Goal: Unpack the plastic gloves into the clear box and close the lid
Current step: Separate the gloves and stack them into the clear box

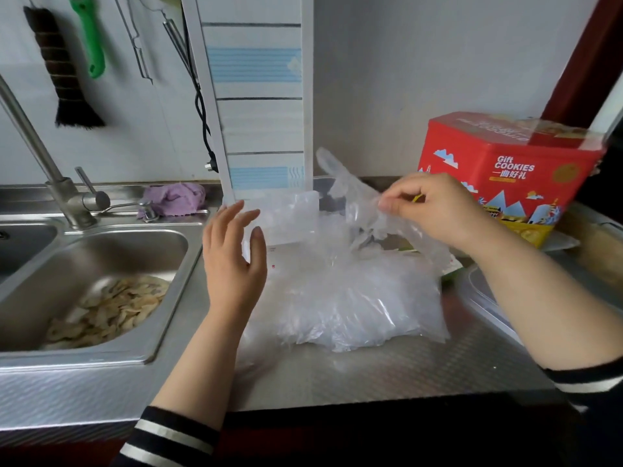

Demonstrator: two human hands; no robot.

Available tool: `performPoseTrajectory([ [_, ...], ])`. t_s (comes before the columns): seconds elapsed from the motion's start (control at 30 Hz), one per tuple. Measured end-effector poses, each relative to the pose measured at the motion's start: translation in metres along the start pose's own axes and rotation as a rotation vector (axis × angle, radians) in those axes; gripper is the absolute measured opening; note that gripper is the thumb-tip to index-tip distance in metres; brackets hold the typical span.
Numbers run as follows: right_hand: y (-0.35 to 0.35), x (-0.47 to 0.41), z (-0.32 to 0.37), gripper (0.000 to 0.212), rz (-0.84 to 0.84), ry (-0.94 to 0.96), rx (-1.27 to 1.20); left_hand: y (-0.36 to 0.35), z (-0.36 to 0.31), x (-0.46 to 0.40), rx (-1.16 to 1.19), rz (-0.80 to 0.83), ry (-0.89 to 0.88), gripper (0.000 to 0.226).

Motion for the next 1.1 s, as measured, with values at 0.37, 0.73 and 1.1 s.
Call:
performPoseTrajectory([
  [0.37,-0.004,-0.04,0.077,0.023,-0.487,0.508,0.054,-0.012,0.031,0.008,0.103,0.094,0.098,0.017],
  [0.73,-0.166,-0.103,-0.03,0.011,0.583,0.016,0.38,-0.008,0.033,0.009,0.127,0.056,0.059,0.021],
  [1.1,-0.155,-0.104,-0.048,0.024,0.538,-0.104,0.287,-0.009,0.034,0.011,0.145,0.059,0.049,0.028],
])
Point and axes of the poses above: each hand's wrist, its own x-axis away from the middle knuckle, its own y-axis out of the back of the hand, z = x × y, the point moved 10 cm from there along -x, towards the middle knuckle, and after that the axes turned 3 degrees about -x, right-handed, at the moved point
